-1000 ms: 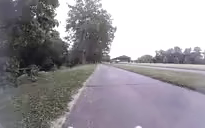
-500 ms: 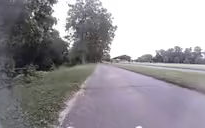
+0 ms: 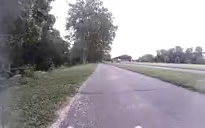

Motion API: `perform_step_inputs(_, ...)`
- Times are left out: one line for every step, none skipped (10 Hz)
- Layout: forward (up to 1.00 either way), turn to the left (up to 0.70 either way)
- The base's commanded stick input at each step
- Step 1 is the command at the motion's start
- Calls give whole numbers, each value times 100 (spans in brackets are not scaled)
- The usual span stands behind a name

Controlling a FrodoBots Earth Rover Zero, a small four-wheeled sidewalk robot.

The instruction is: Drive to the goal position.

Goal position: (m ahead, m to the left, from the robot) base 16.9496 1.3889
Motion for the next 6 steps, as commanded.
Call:
perform_step_inputs(70,-1)
perform_step_inputs(70,-1)
perform_step_inputs(70,-1)
perform_step_inputs(70,-6)
perform_step_inputs(70,-11)
perform_step_inputs(70,-6)
